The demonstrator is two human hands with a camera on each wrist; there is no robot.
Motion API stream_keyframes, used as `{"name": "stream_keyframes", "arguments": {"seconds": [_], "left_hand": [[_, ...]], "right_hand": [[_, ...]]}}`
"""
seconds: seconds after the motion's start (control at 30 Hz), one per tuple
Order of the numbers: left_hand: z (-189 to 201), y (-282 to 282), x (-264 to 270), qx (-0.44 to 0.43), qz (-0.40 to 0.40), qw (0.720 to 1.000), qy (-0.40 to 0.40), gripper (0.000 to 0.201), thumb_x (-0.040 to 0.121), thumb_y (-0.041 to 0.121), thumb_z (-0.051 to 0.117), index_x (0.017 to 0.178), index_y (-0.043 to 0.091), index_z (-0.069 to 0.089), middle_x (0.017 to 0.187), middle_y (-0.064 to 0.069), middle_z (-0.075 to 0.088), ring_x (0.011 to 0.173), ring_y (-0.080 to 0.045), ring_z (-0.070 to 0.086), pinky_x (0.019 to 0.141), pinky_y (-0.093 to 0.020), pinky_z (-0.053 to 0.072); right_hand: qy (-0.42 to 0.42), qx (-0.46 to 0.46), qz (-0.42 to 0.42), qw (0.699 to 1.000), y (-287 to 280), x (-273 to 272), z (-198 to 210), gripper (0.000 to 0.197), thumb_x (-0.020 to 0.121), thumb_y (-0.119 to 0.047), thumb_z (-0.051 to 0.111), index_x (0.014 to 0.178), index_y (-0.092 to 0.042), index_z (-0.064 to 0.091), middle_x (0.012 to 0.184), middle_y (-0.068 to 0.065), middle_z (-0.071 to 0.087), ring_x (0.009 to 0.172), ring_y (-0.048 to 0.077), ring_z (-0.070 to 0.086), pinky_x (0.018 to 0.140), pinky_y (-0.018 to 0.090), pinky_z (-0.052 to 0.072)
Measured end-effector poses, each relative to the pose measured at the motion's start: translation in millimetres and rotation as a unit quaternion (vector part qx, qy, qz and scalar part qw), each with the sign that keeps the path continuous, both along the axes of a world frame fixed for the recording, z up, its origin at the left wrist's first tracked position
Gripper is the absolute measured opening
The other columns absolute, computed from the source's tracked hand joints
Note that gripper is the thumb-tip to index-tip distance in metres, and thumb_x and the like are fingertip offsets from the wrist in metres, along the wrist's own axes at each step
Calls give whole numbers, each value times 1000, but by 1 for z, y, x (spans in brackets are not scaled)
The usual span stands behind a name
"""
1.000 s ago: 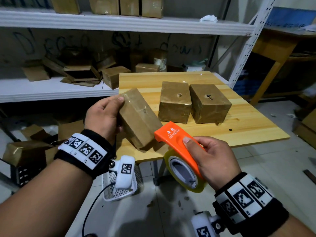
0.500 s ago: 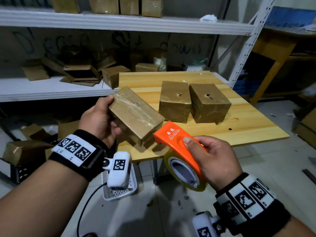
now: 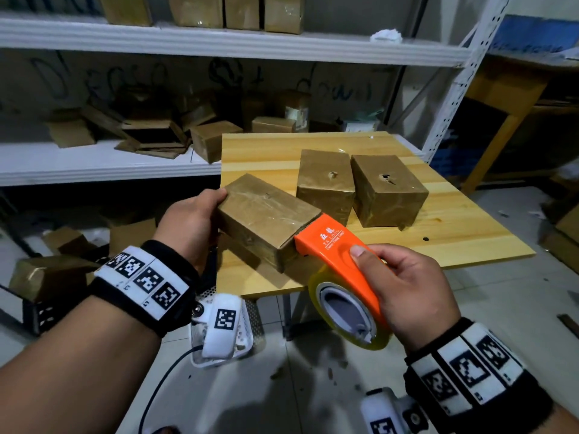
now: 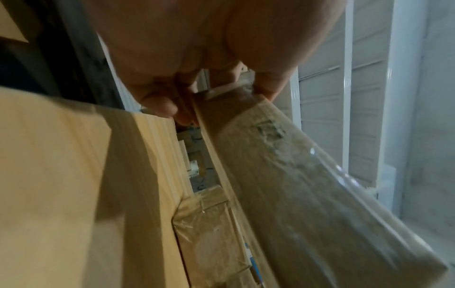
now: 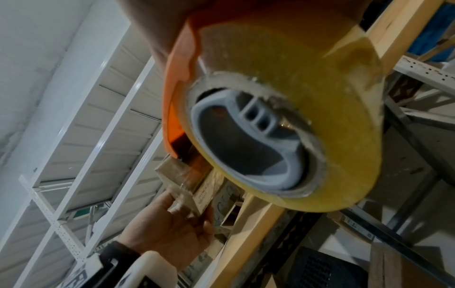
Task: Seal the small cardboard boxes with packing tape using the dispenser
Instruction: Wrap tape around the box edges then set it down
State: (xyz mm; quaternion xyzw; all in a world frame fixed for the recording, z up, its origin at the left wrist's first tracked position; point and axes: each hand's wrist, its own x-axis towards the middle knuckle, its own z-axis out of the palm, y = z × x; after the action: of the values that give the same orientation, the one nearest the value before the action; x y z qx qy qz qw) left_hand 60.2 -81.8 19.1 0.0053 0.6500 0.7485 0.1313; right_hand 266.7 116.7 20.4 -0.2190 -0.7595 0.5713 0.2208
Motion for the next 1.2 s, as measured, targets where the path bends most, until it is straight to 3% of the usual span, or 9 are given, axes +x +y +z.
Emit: {"name": "stream_keyframes", "arguments": {"seconds": [0.07,0.2,0.43,0.57,0.67,0.73,0.77,0.97,1.2], "left_hand": [[-1,-1,1,-68,-10,996,55,35,76,52,71,92,21,77,97,-5,71,97,-29,67,89,-45,52],[-4,-4,9,-192,-44,974,108,24,103,35,62,121,25,75,111,-4,74,105,-30,70,96,-51,59],[-15,-2,10,-325,-64,921,205,41,103,23,63,144,27,62,141,-1,63,122,-19,62,112,-44,49],[-10,2,19,-343,-148,839,395,50,104,30,58,152,39,51,169,13,33,158,-11,21,129,-39,17],[-14,9,28,-398,-291,748,443,61,99,65,27,158,49,27,171,19,13,161,-7,-2,131,-46,2],[-20,12,28,-481,-319,669,467,71,93,74,9,160,51,18,172,18,6,161,-10,-8,130,-44,-4],[-22,13,27,-500,-315,656,470,75,91,75,5,160,51,19,172,18,6,161,-11,-8,130,-42,-5],[-21,15,26,-510,-311,657,459,79,86,77,3,159,52,24,172,20,10,161,-10,-1,127,-36,-3],[-22,15,26,-496,-314,673,451,79,85,78,8,157,53,28,171,21,13,161,-8,2,127,-34,-3]], "right_hand": [[-25,8,0,1000,1,-1,-2,26,90,-47,70,91,-24,80,76,-5,81,64,12,77,57,22,58],[-63,14,-3,998,6,-1,-6,26,93,-46,72,89,-22,81,75,-2,81,65,17,77,65,34,60],[-134,30,-3,991,11,-1,-17,27,94,-46,73,85,-22,81,71,-2,80,63,18,77,67,34,60],[-147,37,1,988,12,-2,-19,28,95,-48,71,88,-22,81,72,-3,80,62,14,76,64,31,57],[-148,31,4,988,12,-2,-18,28,95,-48,71,88,-22,80,73,-3,80,62,14,77,65,31,58],[-147,35,4,989,12,-2,-18,29,94,-49,71,88,-22,81,74,-3,80,64,15,77,67,34,61],[-147,39,4,988,12,-1,-19,29,94,-49,71,88,-23,81,74,-3,80,64,15,77,68,35,62],[-139,43,12,989,20,18,-14,29,94,-50,69,88,-24,80,76,0,80,67,19,78,69,39,64],[-164,49,3,985,26,42,-15,23,94,-45,71,91,-24,80,75,-7,81,63,10,77,65,29,58]]}}
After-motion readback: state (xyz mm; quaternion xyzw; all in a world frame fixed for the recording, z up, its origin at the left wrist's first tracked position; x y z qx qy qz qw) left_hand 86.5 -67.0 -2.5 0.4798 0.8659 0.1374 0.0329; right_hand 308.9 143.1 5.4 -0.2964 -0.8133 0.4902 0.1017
